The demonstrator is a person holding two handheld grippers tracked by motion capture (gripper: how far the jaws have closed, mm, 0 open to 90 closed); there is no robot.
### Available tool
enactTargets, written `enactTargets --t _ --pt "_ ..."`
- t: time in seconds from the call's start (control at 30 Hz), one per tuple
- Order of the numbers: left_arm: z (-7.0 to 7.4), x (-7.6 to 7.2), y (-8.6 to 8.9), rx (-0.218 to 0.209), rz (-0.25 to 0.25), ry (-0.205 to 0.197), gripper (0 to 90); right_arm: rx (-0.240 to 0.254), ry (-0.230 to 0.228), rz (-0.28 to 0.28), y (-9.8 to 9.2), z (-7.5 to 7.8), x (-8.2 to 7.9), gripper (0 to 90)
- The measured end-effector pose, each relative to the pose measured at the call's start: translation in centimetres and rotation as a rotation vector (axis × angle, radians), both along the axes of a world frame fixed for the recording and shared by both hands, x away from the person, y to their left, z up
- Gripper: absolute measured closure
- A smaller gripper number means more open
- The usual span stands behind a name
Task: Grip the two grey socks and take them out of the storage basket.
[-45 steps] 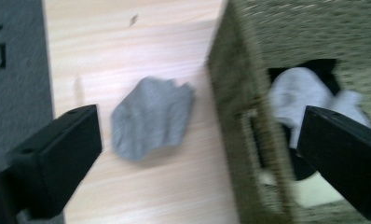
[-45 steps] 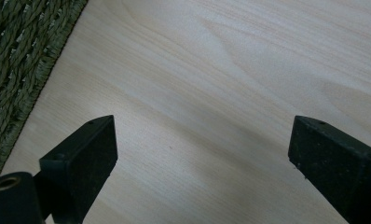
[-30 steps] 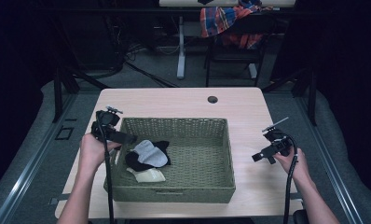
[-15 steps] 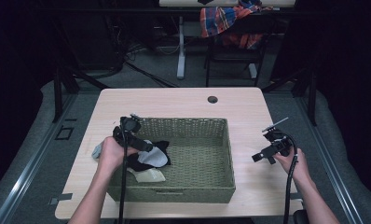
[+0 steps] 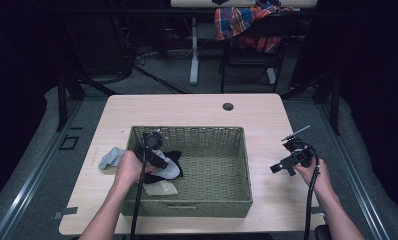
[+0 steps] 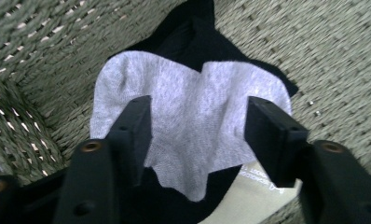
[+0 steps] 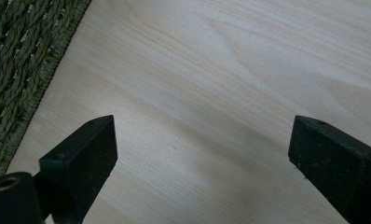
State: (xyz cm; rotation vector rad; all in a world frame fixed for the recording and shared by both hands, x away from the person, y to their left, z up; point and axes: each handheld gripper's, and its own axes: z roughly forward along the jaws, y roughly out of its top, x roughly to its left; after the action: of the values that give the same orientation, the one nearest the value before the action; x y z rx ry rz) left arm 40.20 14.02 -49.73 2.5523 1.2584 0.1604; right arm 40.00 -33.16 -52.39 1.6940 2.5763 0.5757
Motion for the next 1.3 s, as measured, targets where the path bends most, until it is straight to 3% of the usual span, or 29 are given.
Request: enactTargets --t 0.2,0.3,0.4,0.43,0.57,0.73,0.8,0.9,1.3 --pt "-1.0 0.1 -0.3 0.050 -0.010 0.012 61.2 -0.003 0.008 0.009 -0.1 0.0 0.0 7.8" --pt "-1.3 0.0 -0.4 0.049 -0.024 0.019 76.2 -0.008 0.014 0.022 -0.1 0.0 0.1 7.8" --pt "-1.1 -0.2 -0.7 0.060 -0.042 0.016 84.4 -0.021 0.022 0.036 -0.1 0.1 0.1 7.8" --pt "-1.0 -0.3 -0.7 0.061 -0.046 0.014 85.1 -0.006 0.005 0.011 0.0 0.0 0.0 7.8" --pt "0.1 -0.8 -0.8 0.049 -0.062 -0.009 85.6 -0.009 0.004 0.006 0.0 0.0 0.0 7.8" --pt "1.8 -1.2 -0.2 -0.001 -0.063 -0.039 85.8 -0.005 0.004 0.009 0.0 -0.1 0.0 7.8" --pt "2.6 -1.3 0.3 -0.024 -0.058 -0.054 85.8 -0.021 0.023 0.037 -0.2 0.1 0.1 7.8" --pt "3.5 -1.6 0.8 -0.053 -0.050 -0.069 85.7 -0.009 0.005 0.008 0.0 0.0 0.0 7.8" --pt "6.8 -1.7 1.8 -0.082 -0.044 -0.117 85.7 -0.007 0.001 0.016 -0.1 0.0 -0.1 7.8"
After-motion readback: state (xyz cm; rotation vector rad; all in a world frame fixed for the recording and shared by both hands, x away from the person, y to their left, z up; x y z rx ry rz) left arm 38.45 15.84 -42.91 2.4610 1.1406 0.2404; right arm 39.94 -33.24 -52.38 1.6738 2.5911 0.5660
